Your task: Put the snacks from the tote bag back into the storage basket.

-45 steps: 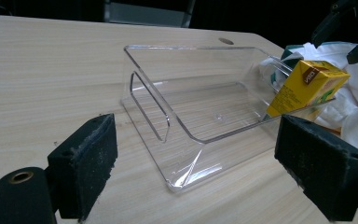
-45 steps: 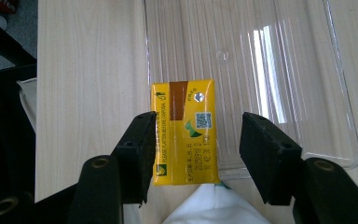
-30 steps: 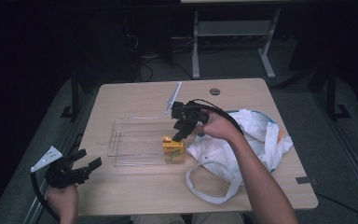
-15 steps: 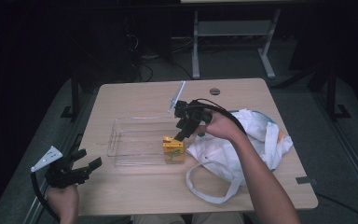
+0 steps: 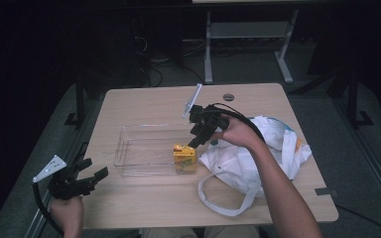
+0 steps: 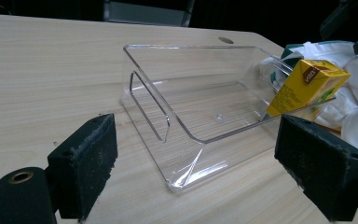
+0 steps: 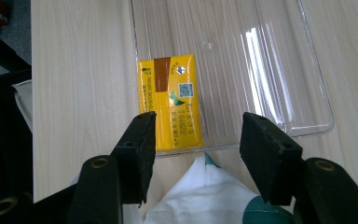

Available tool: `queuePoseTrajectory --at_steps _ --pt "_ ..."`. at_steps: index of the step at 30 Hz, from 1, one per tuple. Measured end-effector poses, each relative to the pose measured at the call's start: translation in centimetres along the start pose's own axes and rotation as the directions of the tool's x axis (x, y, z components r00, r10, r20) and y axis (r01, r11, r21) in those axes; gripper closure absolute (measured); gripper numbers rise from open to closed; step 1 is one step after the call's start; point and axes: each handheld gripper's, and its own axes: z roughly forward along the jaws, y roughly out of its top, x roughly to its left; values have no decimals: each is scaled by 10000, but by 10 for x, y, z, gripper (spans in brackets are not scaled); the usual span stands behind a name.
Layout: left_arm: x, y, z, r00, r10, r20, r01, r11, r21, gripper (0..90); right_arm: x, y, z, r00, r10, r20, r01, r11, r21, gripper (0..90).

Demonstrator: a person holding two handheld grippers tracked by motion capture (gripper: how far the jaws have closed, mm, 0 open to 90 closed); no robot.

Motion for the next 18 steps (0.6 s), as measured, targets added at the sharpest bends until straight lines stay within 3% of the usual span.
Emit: queuePoseTrajectory --at_steps 18 --pt "0 0 0 10000 2 -16 -2 10000 31 125 -3 -9 -8 9998 156 105 -154 9998 -153 448"
